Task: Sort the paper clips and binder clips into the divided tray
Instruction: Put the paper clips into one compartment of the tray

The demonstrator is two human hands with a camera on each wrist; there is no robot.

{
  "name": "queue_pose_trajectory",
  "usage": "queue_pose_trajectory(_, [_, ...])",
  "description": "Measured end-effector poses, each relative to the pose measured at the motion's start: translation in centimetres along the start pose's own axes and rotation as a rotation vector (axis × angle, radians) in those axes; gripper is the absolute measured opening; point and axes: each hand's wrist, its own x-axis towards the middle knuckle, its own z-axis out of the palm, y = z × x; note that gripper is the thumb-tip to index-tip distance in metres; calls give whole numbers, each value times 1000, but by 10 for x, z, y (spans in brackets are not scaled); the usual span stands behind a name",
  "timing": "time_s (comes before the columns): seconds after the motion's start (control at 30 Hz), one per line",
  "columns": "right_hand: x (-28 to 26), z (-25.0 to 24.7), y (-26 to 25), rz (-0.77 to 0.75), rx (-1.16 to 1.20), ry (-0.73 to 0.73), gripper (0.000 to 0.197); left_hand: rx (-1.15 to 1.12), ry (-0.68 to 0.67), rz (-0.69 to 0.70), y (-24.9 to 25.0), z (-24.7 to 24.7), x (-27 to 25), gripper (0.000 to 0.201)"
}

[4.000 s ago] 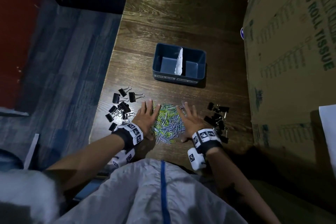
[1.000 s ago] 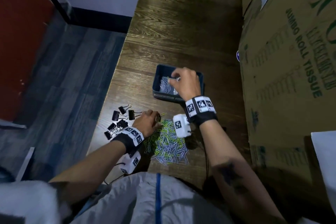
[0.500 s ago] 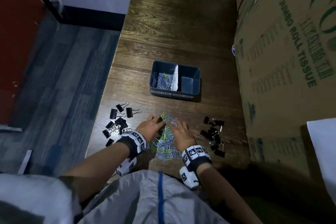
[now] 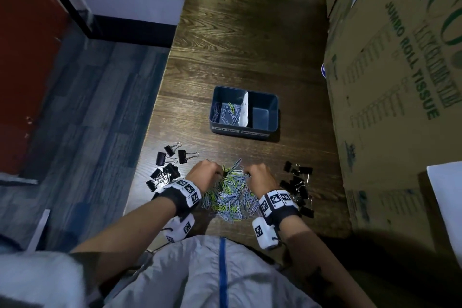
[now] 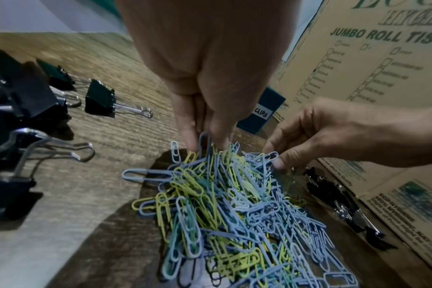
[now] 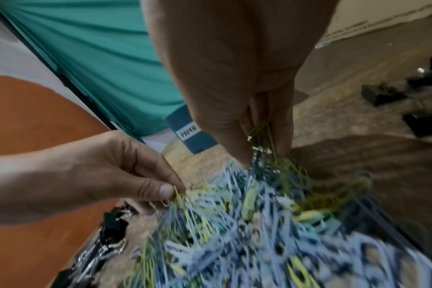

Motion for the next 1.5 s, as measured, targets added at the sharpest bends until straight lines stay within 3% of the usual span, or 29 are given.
queue_pose_trajectory(0.27, [-2,-22,2,-7,83,89,15,-81,153,95,1,-33,2,13])
queue_pose_trajectory(0.4, [-14,-49,-3,-26,163,113,13,-141,312,162,20,-74,18,16])
queue_pose_trajectory(0.57, [-20,-93,-23,-85,180,124,10,-96,514,109,38,-124,65,20])
queue_pose_trajectory(0.73, [-12,-148,-51,-190,145,235,4,-82,406,84,39,-136,87,14])
queue_pose_trajectory(0.9, [27,-191,-72,-208,123,376,12,10,498,38,18,-115,61,13])
queue_pose_trajectory(1.07, [67,-201,-92,-201,99,399,17,21,235,-98,-5,-53,24,10])
queue_pose_trajectory(1.17, [74,-186,-91,-195,148,303,21,86,36,-142,-7,-26,8,36])
queue_pose_trajectory(1.3, [58,-139,-67,-210,231,320,20,68,-216,-118,-8,-3,-8,79])
queue_pose_trajectory(1.4, [36,-77,-38,-137,200,137,24,149,-278,-36,-9,12,-17,99])
queue_pose_trajectory(1.5, [17,-20,-8,-32,89,-42,60,290,-231,38,-8,23,-21,101])
